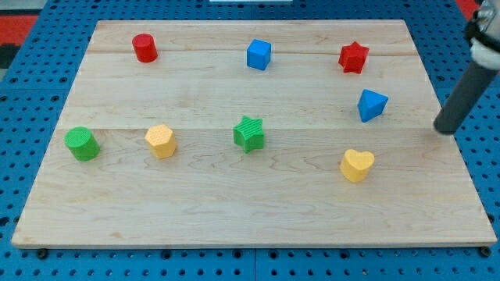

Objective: Move the yellow heart top to the green star

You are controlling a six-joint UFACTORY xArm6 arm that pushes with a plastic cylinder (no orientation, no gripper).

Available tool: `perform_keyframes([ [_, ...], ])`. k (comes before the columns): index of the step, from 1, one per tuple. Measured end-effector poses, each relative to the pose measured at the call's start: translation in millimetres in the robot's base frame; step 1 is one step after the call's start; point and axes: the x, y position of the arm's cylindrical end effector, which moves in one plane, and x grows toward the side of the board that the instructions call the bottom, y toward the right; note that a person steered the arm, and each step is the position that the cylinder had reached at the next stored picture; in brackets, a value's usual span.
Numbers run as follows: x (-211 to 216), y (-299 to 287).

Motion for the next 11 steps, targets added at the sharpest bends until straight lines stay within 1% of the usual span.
perform_keyframes([
  [1,61.4,-21.2],
  [2,78.8,-58.1],
  [4,42.7,-100.5],
  [5,74.7,-115.8],
  [6,78.5,-134.4],
  [7,38.3,-151.7],
  [9,-0.7,-183.2],
  [11,-42.3,-195.1],
])
